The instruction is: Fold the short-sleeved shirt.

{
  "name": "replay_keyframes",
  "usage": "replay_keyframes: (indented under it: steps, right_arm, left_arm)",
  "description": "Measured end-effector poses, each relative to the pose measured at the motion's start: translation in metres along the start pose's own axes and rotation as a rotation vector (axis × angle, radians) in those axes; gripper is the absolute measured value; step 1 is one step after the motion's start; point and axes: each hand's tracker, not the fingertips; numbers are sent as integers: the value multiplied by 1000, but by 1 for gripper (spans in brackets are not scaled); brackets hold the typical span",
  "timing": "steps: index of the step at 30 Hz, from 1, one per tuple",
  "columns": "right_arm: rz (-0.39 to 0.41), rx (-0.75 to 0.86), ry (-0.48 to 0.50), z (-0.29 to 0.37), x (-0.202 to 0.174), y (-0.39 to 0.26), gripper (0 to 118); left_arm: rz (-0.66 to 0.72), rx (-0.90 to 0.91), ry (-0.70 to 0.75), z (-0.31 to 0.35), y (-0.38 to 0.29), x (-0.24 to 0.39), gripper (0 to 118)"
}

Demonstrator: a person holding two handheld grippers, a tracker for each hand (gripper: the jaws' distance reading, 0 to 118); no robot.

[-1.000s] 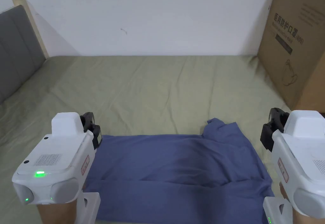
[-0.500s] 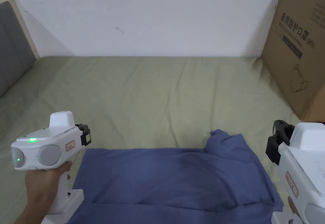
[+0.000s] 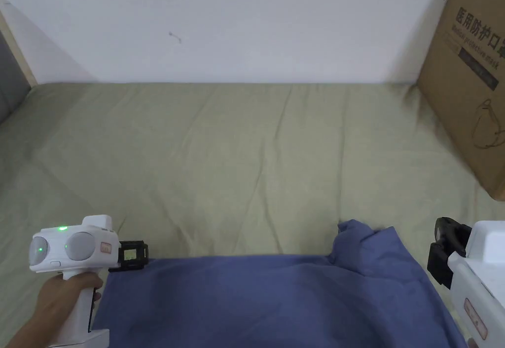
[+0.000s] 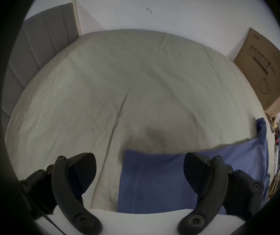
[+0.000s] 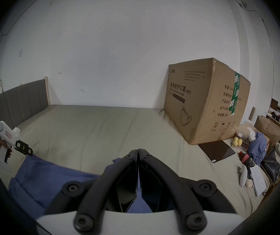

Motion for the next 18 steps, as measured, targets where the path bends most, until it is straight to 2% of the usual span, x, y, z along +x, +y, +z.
replay_keyframes:
  steps: [1, 2, 4, 5, 6, 7, 8, 9, 10, 11, 12, 15, 18]
  right_arm:
    - [0, -7, 2, -4, 0, -1, 0]
    - [-3, -13, 2, -9, 0, -2, 0]
    - [-11, -21, 4, -16, 2, -2, 0]
    - [-15, -26, 5, -19, 2, -3, 0]
    - [-18, -33, 6, -22, 3, -3, 0]
    - [-20, -38, 6, -27, 6, -4, 0]
    - [-24, -47, 8, -33, 10, -4, 1]
    - [-32, -65, 8, -41, 14, -5, 1]
    - [-37, -84, 4, -48, 18, -5, 2]
    - [-47, -114, 10, -60, 24, -5, 3]
    - [-50, -159, 16, -73, 30, -6, 10]
    - [-78, -307, 39, -118, 48, -16, 81]
    - [-98, -403, 12, -153, 52, -37, 98]
  left_arm:
    - [2, -14, 13, -5, -2, 0, 101]
    - [4, -26, 17, -10, -4, 1, 90]
    - [6, -51, -1, -10, -10, 4, 63]
    - [0, -59, -6, -11, -12, 7, 62]
    - [-18, -24, 17, -7, -15, 11, 55]
    - [-22, -25, 13, -6, -15, 13, 37]
    - [-20, -26, 15, 1, -13, 16, 13]
    - [-23, -18, 19, 6, -14, 17, 0]
    - [-30, 12, -44, 10, -14, 18, 0]
    - [-28, 22, -30, 16, -17, 22, 0]
    - [-46, 44, -11, 18, -13, 21, 0]
    - [-59, 114, -54, 46, -15, 26, 0]
    - [-50, 131, -108, 56, -13, 19, 0]
